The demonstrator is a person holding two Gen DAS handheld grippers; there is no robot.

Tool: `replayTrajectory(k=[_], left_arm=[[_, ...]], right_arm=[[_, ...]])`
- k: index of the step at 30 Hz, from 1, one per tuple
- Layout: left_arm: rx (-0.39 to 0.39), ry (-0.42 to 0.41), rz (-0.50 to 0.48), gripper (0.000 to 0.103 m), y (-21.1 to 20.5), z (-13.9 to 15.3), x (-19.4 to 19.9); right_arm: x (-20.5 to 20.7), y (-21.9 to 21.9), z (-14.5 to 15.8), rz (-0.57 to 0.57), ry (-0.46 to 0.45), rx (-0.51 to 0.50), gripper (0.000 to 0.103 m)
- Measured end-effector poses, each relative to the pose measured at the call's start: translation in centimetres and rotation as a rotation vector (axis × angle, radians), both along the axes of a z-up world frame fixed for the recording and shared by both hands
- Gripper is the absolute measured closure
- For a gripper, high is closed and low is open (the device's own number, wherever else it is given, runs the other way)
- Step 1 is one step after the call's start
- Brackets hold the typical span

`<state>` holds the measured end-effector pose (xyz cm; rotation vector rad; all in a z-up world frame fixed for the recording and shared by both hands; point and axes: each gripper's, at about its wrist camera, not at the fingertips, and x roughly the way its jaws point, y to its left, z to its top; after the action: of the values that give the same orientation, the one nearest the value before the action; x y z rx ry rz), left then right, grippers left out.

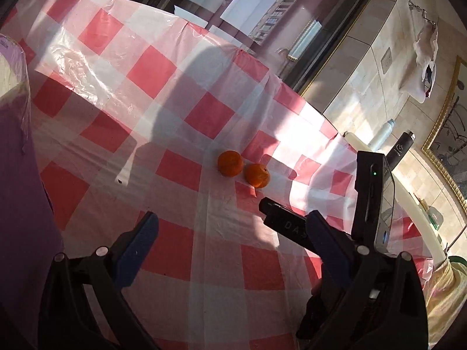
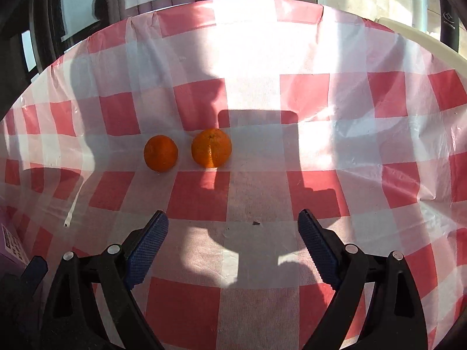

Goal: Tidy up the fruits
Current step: 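Grasp the larger tangerine with the right tool, then grasp the smaller tangerine with the left tool while the right holds its tangerine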

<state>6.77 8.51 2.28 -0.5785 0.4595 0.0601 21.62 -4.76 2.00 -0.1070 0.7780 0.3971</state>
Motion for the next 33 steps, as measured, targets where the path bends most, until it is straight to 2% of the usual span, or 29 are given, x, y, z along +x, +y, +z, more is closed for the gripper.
replayTrajectory(k=[5, 9, 11, 15, 16, 17, 19, 22, 28, 31, 33], left_arm=[[-0.002, 0.005, 0.001, 0.002, 0.0, -0.1, 0.0], [-0.001, 0.008, -0.004, 0.002, 0.0, -0.1, 0.0], [-0.008, 0.010, -0.005, 0.002, 0.1, -0.1, 0.0], [-0.020, 0.015, -0.004, 0.002, 0.2, -0.3, 0.2], [-0.019, 0.017, -0.005, 0.002, 0.2, -0.3, 0.3], [-0.018, 0.017, -0.007, 0.002, 0.2, -0.3, 0.3], [-0.018, 0.017, -0.008, 0.002, 0.2, -0.3, 0.4], [-0.027, 0.022, -0.007, 0.002, 0.4, -0.4, 0.5], [-0.013, 0.029, -0.009, 0.002, 0.1, -0.4, 0.6], [0.002, 0.028, -0.014, 0.002, -0.1, -0.3, 0.6], [0.008, 0.028, -0.020, 0.002, -0.3, -0.2, 0.6]], right_arm=[[2.5, 2.6, -0.1, 0.061, -0.011, -0.058, 0.024], [4.6, 3.5, -0.5, 0.053, 0.022, -0.059, 0.034], [5.3, 3.7, -0.8, 0.049, 0.039, -0.065, 0.042], [6.3, 4.0, -1.0, 0.052, 0.061, -0.065, 0.048], [6.4, 4.1, -1.0, 0.054, 0.057, -0.066, 0.058], [6.4, 3.9, -0.9, 0.047, 0.060, -0.064, 0.062], [5.6, 3.1, -0.8, 0.029, 0.067, -0.023, 0.062], [2.4, 0.1, -0.4, 0.000, 0.040, 0.060, 0.062], [-5.6, -8.3, 0.2, -0.147, -0.072, 0.255, 0.062], [-6.8, -12.4, 0.0, -0.234, -0.076, 0.417, 0.062], [-6.2, -13.5, -0.4, -0.252, -0.066, 0.486, 0.062]])
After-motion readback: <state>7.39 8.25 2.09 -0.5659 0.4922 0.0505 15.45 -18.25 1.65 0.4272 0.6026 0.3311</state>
